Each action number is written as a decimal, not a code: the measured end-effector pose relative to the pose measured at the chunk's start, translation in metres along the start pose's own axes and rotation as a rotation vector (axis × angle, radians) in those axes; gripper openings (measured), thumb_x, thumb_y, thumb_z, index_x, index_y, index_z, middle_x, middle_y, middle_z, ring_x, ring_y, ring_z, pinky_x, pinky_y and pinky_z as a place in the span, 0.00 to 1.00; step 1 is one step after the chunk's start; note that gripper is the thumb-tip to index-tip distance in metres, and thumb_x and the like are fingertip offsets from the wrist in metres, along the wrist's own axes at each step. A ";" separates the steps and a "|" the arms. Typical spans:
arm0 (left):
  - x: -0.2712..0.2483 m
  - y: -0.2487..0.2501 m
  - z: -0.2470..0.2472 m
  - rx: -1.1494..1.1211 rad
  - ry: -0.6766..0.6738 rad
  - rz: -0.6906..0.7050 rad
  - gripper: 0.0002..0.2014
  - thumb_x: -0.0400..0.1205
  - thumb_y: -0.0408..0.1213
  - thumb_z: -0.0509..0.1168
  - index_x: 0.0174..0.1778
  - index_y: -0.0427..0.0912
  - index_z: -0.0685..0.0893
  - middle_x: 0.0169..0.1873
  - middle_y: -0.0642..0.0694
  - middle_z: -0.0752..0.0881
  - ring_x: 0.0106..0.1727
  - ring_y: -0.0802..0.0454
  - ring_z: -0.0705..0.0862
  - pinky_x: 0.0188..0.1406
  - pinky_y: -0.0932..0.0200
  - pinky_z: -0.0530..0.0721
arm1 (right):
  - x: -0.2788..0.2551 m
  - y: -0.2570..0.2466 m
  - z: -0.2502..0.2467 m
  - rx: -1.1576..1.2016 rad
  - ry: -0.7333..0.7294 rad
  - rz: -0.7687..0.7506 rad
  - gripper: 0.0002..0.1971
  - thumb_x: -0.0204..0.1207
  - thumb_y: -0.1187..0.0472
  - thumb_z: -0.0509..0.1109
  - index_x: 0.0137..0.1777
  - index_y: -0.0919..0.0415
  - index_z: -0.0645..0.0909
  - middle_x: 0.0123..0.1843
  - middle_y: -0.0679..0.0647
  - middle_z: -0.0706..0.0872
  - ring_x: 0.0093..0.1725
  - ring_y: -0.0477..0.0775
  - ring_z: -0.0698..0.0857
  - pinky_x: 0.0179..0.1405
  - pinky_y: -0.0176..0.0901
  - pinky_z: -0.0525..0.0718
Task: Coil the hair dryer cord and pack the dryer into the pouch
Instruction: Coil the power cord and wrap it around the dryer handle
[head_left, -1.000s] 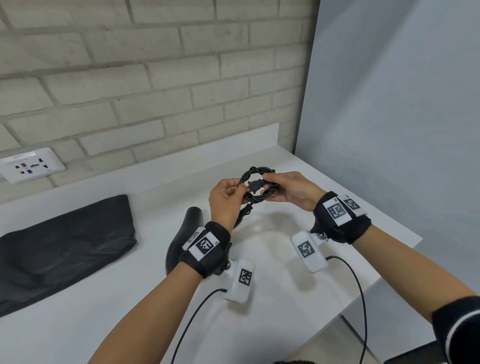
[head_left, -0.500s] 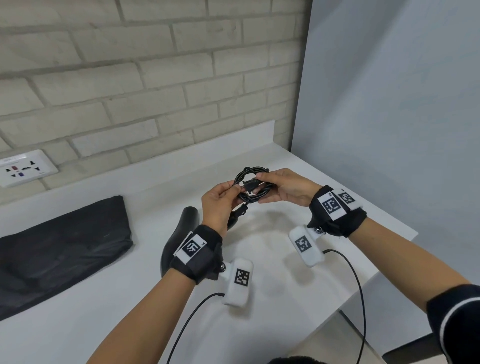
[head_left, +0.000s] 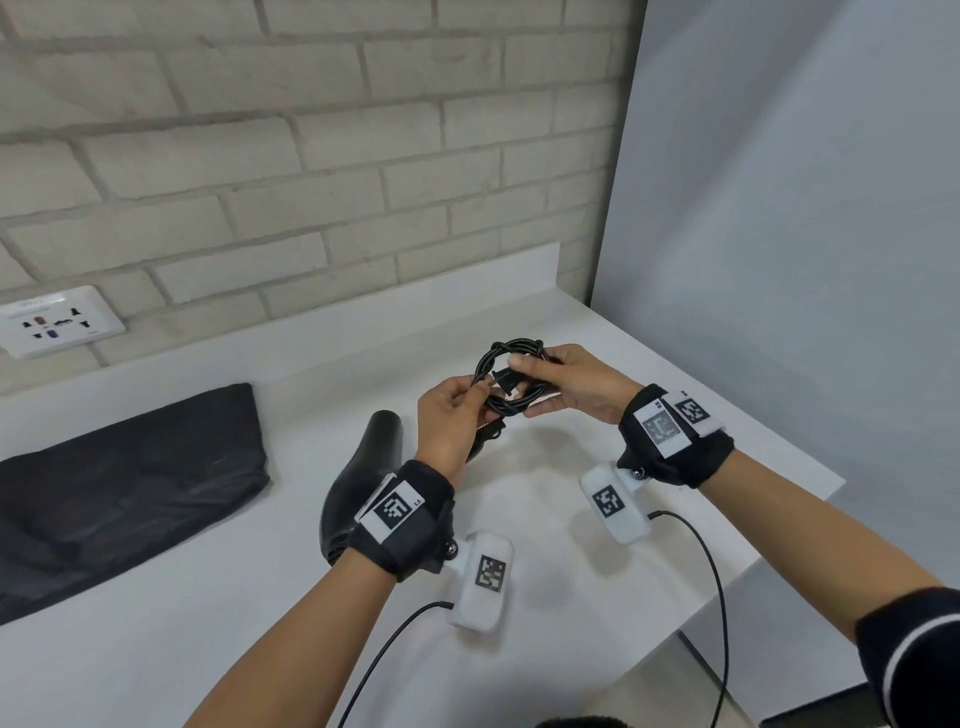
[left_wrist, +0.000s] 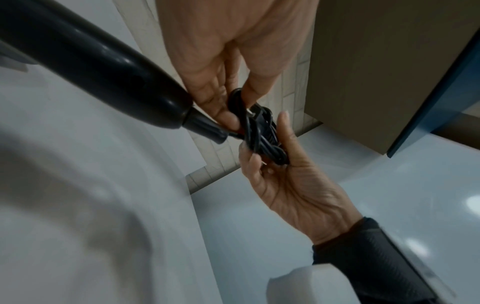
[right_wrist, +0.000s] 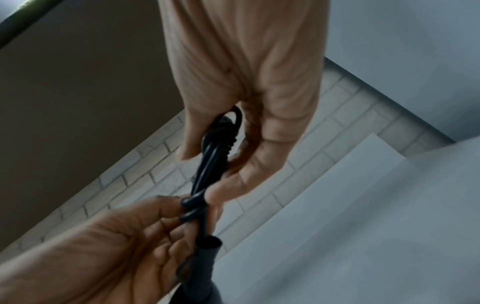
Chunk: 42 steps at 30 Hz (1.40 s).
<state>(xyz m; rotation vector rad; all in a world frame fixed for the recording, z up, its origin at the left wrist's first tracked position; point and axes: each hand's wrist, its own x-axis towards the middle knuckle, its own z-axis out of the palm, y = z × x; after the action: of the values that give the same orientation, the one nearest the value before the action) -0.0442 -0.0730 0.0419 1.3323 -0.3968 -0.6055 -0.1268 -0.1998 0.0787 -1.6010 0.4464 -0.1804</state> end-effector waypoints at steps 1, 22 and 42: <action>-0.001 0.000 0.000 0.010 -0.010 0.008 0.07 0.82 0.29 0.61 0.40 0.36 0.81 0.29 0.38 0.84 0.20 0.56 0.80 0.19 0.64 0.80 | -0.002 -0.001 -0.002 -0.058 -0.019 -0.011 0.04 0.77 0.60 0.68 0.42 0.58 0.83 0.30 0.46 0.89 0.33 0.42 0.88 0.35 0.36 0.88; -0.011 0.009 -0.005 0.450 0.019 0.341 0.15 0.74 0.33 0.71 0.54 0.47 0.77 0.47 0.51 0.82 0.40 0.61 0.82 0.40 0.72 0.80 | 0.008 0.007 0.002 -0.014 0.067 0.050 0.07 0.76 0.54 0.69 0.37 0.53 0.81 0.18 0.43 0.79 0.24 0.39 0.80 0.30 0.35 0.66; 0.010 0.018 -0.023 0.428 0.043 0.241 0.11 0.69 0.27 0.74 0.41 0.43 0.81 0.42 0.41 0.89 0.43 0.45 0.88 0.47 0.54 0.88 | 0.003 0.012 -0.001 0.062 0.109 0.031 0.09 0.79 0.57 0.66 0.41 0.62 0.81 0.30 0.49 0.88 0.28 0.43 0.87 0.31 0.34 0.84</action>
<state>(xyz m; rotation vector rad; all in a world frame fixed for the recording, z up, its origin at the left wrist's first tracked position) -0.0193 -0.0595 0.0536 1.6699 -0.6664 -0.2967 -0.1266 -0.2017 0.0663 -1.5277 0.5447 -0.2566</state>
